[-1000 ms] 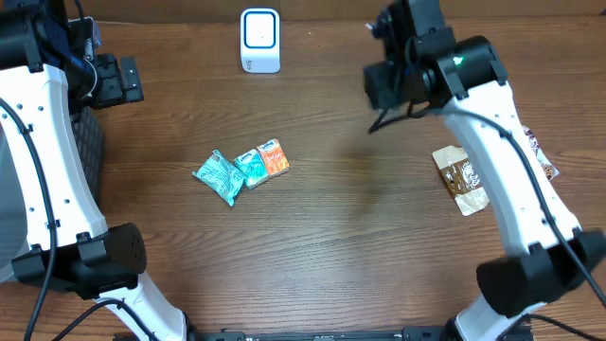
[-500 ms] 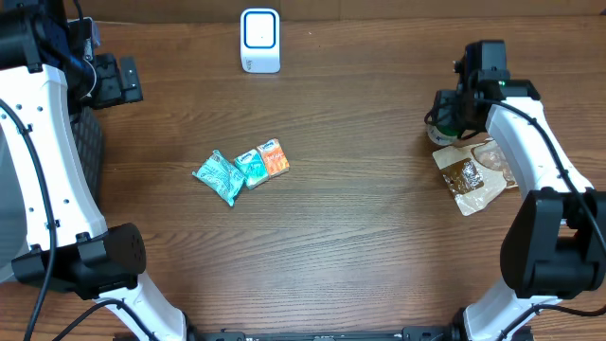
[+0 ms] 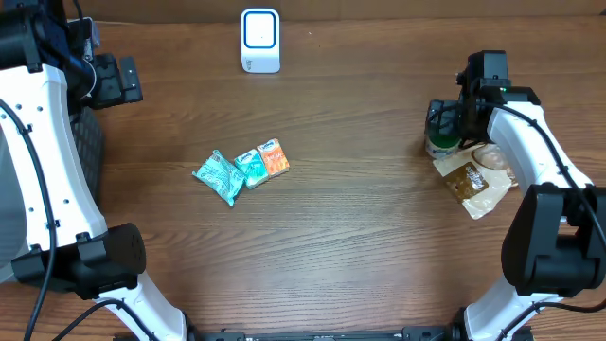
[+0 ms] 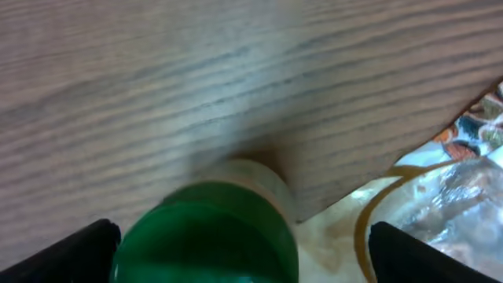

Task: Scan the item barcode
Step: 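Carry the jar right and set it down beside the plastic bag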

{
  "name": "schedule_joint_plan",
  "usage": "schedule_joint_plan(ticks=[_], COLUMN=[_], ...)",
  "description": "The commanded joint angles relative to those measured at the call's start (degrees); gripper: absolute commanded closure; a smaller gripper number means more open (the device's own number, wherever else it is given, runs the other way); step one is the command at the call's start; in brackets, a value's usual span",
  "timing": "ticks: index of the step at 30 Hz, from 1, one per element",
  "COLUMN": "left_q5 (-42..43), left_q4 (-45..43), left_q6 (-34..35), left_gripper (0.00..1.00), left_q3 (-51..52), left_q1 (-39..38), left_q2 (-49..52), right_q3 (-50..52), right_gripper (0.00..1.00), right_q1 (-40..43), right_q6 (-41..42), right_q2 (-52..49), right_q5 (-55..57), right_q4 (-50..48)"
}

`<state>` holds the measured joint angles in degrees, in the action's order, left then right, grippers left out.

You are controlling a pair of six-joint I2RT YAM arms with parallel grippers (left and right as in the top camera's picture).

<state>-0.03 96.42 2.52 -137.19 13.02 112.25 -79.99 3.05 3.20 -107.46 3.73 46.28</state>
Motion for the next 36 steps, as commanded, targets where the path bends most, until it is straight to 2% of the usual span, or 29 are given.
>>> schedule_joint_plan(ticks=[1, 6, 10, 14, 17, 21, 26, 36], left_q5=[0.0, 0.0, 0.0, 0.0, 0.0, 0.0, 0.0, 0.0], left_q4=[0.0, 0.0, 0.0, 0.0, 0.0, 0.0, 0.0, 0.0], left_q6=[-1.1, -1.1, -1.1, -1.1, -1.1, -1.1, -1.1, -1.1], left_gripper=[0.0, 0.01, 0.0, 0.0, 0.01, 0.0, 0.0, 0.0], left_q3=[-0.1, -0.1, -0.1, -0.1, -0.1, -0.1, -0.1, -0.1], left_q1=[0.1, 0.1, 0.1, 0.1, 0.1, 0.1, 0.1, 0.1], left_q2=[-0.2, -0.2, -0.2, -0.2, -0.2, -0.2, -0.2, -0.2], right_q3=[-4.0, -15.1, -23.2, -23.5, -21.2, -16.7, -8.9, -7.8], right_gripper=[0.0, 0.0, 0.0, 0.0, 0.0, 0.17, 0.29, 0.46], right_q1=[0.3, -0.2, -1.3, -3.5, -7.0, -13.1, -21.9, -29.8], right_q6=[0.2, 1.8, 9.1, 9.0, 9.0, 11.4, 22.6, 30.0], right_q2=[0.0, 0.0, 0.0, 0.0, 0.0, -0.1, -2.2, -12.1], right_q5=[0.0, -4.5, -17.4, -33.0, -34.7, -33.5, -27.8, -28.0], right_q4=[2.5, 13.3, 19.3, 17.0, 13.8, 9.2, 0.1, -8.8])
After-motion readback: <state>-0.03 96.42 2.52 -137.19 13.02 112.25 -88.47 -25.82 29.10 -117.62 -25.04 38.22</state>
